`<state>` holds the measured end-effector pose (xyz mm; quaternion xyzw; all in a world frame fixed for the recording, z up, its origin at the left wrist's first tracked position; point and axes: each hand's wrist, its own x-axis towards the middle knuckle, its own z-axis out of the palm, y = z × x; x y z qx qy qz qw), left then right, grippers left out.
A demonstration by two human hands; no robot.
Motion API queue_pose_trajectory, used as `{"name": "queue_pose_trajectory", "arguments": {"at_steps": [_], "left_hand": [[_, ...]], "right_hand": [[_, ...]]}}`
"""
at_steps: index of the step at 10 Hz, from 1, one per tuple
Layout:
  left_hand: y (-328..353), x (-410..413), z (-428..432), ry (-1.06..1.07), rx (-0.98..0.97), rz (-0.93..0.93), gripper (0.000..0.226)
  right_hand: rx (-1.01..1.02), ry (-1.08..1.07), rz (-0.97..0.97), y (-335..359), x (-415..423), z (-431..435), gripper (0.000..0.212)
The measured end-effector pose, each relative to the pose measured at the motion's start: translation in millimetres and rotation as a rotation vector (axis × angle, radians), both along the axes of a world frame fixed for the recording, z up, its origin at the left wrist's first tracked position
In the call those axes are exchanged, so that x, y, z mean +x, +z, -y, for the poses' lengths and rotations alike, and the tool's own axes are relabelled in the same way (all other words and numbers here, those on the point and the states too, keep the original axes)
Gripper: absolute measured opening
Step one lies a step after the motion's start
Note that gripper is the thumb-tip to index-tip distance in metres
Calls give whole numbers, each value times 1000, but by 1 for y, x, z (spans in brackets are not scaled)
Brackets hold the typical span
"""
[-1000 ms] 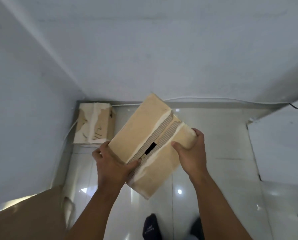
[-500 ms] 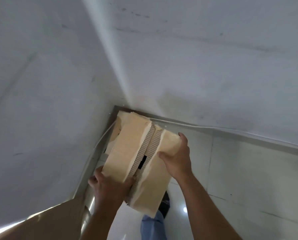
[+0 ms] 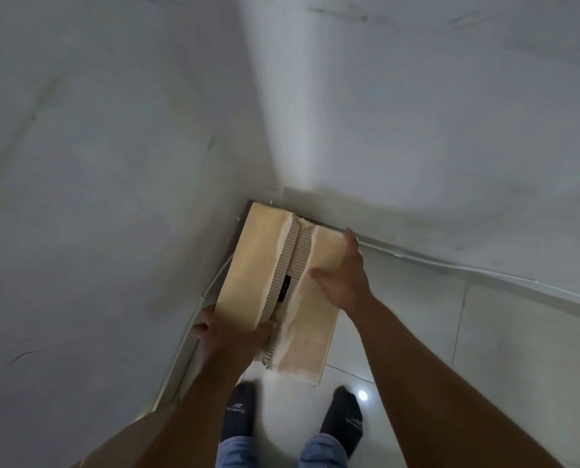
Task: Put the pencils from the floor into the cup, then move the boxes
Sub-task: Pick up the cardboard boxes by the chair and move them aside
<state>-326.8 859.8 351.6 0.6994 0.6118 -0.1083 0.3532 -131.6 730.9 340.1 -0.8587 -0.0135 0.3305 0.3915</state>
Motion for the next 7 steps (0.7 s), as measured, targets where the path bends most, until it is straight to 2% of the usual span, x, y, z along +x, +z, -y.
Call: {"name": "queue_pose_trajectory", "arguments": {"at_steps": [2, 4, 5, 6, 7], "left_hand": [[-38, 10, -22, -57, -156, 113, 126], [-56, 0, -40, -91, -237, 251, 104], [-58, -3, -52, -103, -360, 403, 77], [-53, 1, -61, -158, -465, 500, 70], [-40, -1, -70, -259, -510, 462, 81]], "right_hand": [[2, 105, -50, -27, -6, -7, 117], [-2, 34, -88, -31, -24, -9, 103], [6, -12, -91, -25, -23, -12, 98], [-3, -42, -113, -23, -19, -10, 96], [5, -83, -98, 0, -19, -6, 90]]}}
